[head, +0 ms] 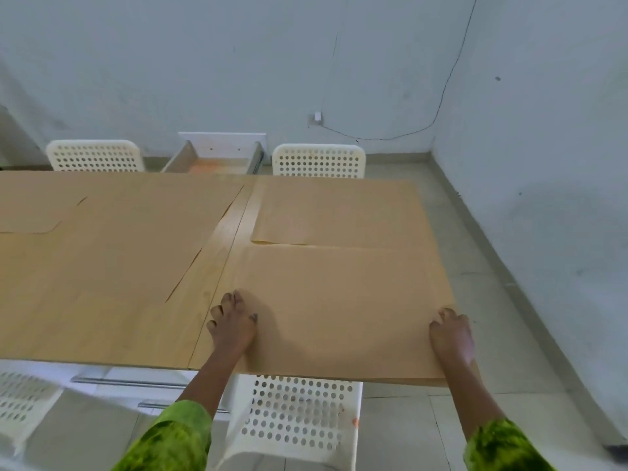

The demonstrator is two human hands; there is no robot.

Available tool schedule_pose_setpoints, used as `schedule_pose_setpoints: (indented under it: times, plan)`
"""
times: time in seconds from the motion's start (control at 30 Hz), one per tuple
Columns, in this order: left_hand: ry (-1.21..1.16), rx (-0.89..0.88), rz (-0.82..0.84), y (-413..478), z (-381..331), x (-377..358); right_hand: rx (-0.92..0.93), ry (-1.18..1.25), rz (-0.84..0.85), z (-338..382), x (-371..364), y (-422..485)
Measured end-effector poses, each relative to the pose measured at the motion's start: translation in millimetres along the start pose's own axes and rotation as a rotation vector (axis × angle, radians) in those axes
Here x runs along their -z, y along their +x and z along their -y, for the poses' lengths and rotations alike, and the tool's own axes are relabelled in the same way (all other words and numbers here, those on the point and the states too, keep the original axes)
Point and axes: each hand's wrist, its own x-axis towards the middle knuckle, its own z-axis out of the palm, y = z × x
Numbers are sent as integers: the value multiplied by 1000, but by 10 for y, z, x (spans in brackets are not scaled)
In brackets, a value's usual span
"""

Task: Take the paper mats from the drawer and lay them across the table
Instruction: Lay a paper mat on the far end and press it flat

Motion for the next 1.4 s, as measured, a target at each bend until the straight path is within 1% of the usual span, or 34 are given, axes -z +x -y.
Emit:
schedule_pose_setpoints:
  times: [0.3,0.43,0.57,0.93,1.17,1.3,1.4]
  plan:
    - [32,-45,-9,20,19,-25,-11,-88,-35,30,-33,-4]
    - [87,-62,-29,-32,0,-48,-50,-47,-76,17,-65,29]
    - [99,-78,-13,-38,-27,-48,-70,-7,-116,-3,-65,63]
    - [139,-113,-11,32,-19,-37,-140,36,-146,42,-77,97]
    - [143,-115,0,20,-30,-28,-142,27,-132,51,-48,95]
    - [165,-112,-12,30,-42,-54,-123,14,-149,20,-40,72]
    - [136,-100,-17,39,-36,-71,-98,19,-161,9,-48,55]
